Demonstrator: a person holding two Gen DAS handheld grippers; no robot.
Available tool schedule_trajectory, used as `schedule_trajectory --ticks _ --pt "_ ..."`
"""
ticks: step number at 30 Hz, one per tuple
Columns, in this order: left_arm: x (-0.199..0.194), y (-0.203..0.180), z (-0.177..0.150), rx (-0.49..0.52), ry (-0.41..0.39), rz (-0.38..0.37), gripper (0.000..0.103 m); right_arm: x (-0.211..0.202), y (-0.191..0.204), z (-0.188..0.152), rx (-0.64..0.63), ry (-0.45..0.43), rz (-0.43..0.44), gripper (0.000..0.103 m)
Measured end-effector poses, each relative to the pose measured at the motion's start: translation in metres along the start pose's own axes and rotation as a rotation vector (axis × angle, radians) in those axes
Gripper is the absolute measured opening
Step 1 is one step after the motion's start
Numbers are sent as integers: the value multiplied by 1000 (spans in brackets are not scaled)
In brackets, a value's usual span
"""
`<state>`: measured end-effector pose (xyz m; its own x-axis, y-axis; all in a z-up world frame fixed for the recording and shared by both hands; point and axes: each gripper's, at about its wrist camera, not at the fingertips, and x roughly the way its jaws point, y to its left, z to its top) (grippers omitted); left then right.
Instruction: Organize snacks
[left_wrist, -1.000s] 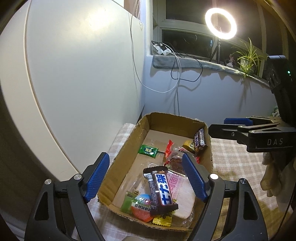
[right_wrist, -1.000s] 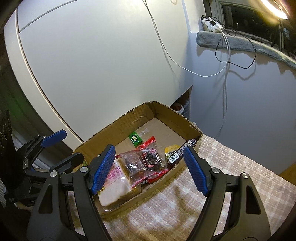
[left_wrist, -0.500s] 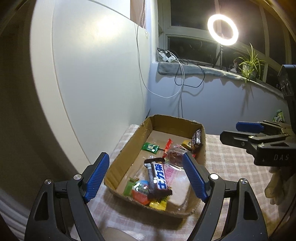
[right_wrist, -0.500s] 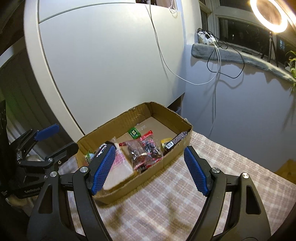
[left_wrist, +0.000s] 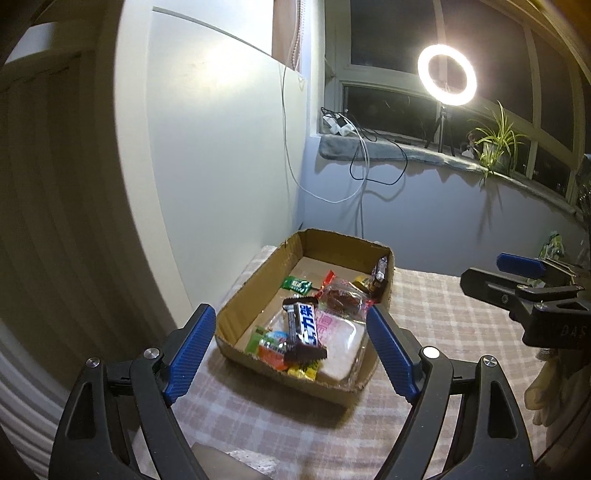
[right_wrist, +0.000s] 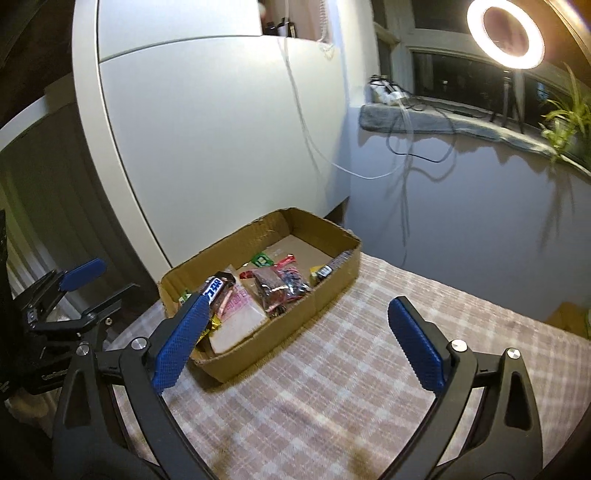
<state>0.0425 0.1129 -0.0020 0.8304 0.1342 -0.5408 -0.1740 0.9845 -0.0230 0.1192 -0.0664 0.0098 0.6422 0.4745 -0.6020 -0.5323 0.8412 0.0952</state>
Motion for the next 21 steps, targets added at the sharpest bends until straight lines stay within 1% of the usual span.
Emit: schedule_trajectory --ticks 5,9,13,21 --pt "-8 -3 -6 4 -1 -1 84 -12 1 -11 23 3 -72 99" --pt "-12 -6 -9 6 4 -5 84 -18 -1 -22 50 15 -92 99" --pt "-14 -11 -13 11 8 -3 84 -23 -1 -29 27 12 -142 99" --pt "-18 -17 -16 16 9 -8 84 -33 -3 -32 23 -7 -162 99"
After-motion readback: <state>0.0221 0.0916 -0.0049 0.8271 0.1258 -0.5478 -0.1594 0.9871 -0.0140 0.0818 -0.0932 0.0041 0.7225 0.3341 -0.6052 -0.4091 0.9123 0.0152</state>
